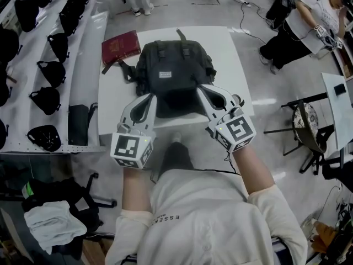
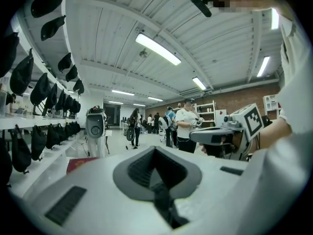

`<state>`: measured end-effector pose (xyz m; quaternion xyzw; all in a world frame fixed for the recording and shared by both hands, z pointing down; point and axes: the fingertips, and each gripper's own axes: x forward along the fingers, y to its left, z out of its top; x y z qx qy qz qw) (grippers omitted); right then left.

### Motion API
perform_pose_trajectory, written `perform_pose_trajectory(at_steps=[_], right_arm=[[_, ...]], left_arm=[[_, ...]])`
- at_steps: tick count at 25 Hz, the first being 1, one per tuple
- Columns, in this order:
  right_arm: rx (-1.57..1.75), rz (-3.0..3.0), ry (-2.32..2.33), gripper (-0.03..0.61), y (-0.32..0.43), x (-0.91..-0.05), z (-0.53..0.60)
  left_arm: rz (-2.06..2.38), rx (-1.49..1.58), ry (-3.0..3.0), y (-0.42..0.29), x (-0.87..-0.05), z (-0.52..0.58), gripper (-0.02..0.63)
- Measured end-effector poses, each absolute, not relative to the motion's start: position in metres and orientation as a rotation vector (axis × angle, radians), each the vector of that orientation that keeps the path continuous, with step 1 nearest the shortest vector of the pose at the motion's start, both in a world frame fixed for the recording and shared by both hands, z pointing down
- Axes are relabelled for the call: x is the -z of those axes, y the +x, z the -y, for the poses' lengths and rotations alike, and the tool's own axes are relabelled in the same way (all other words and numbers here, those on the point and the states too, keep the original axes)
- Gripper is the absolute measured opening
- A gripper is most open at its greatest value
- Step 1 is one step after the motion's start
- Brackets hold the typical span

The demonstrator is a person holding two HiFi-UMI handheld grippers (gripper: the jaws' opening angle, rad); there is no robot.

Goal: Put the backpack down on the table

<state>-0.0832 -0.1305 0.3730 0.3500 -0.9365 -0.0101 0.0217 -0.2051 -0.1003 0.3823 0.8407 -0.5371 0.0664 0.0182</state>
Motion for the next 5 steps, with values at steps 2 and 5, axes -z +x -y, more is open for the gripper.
perform_pose_trajectory(at_steps=[2,5], right_arm=[[0.034,2.901,1.09,0.014,-0.0826,-0.3739,0.1327],[0.028,2.9,1.099,0.014,-0.0818,-0.3761,0.1375]], left_arm=[[1.674,-0.208,2.603,-0.2056,-0.3837,0.1023,0.002],[1.685,-0.226,2.591,-0.2064,-0.3871,0.1063,0.002]])
